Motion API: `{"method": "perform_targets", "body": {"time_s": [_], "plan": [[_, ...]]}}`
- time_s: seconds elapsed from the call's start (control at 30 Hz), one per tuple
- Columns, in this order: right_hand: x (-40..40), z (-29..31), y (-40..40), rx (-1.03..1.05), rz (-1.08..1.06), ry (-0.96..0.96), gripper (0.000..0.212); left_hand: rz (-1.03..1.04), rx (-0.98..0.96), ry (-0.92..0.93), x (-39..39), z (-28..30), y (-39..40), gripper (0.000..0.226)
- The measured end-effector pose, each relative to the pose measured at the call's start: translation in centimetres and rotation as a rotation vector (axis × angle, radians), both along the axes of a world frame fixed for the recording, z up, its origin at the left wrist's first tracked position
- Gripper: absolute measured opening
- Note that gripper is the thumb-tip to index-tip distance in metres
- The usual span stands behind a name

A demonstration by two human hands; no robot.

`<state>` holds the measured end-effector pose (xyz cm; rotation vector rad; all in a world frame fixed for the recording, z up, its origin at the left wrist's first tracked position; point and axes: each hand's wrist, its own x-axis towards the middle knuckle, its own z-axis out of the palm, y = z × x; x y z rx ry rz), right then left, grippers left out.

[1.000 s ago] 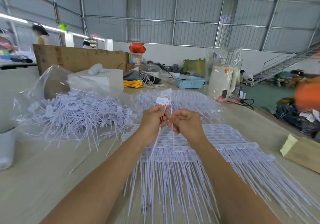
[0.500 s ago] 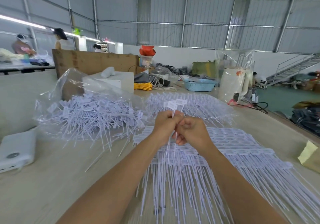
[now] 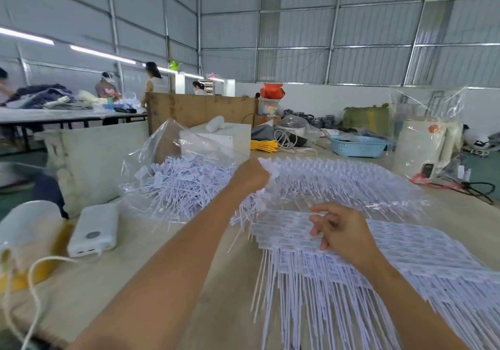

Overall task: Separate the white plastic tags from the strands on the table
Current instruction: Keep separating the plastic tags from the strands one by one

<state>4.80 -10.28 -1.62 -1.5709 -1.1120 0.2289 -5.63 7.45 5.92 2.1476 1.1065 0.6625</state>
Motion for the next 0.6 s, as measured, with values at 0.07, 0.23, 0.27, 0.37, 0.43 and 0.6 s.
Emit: {"method": "perform_targets", "body": {"time_s": [0.07,0.23,0.27,0.37,0.43,0.6], "plan": [[0.4,-0.4,0.0,-0.013,-0.022,0.053,0.014,0.062,0.145,0.296,-1.8,-1.0,2.0,0.017],[0.9,-1.2,0.1,-0.078,-0.05,0.058,0.021,0.114,0.406,0.537,-2.0,-4.2,4.9,0.03],[0.9,-1.2,0.1,-0.079,-0.052,0.045,0.021,0.121,0.473,0.561,-1.5,-4.2,5.1,0.031],[1.0,-1.0,0.2,-0.066,-0.05,0.034,0.021,0.146,0.68,0.654,0.0,-4.4,5.2,0.033],[1.1,-1.0,0.3,-0.055,-0.051,0.056,0.023,0.151,0.788,0.772,0.6,-4.7,5.0,0.032],[1.4,-1.2,0.2,-0.076,-0.077,0.041,0.029,0.235,0.749,0.978,1.3,-6.0,4.6,0.039]]}}
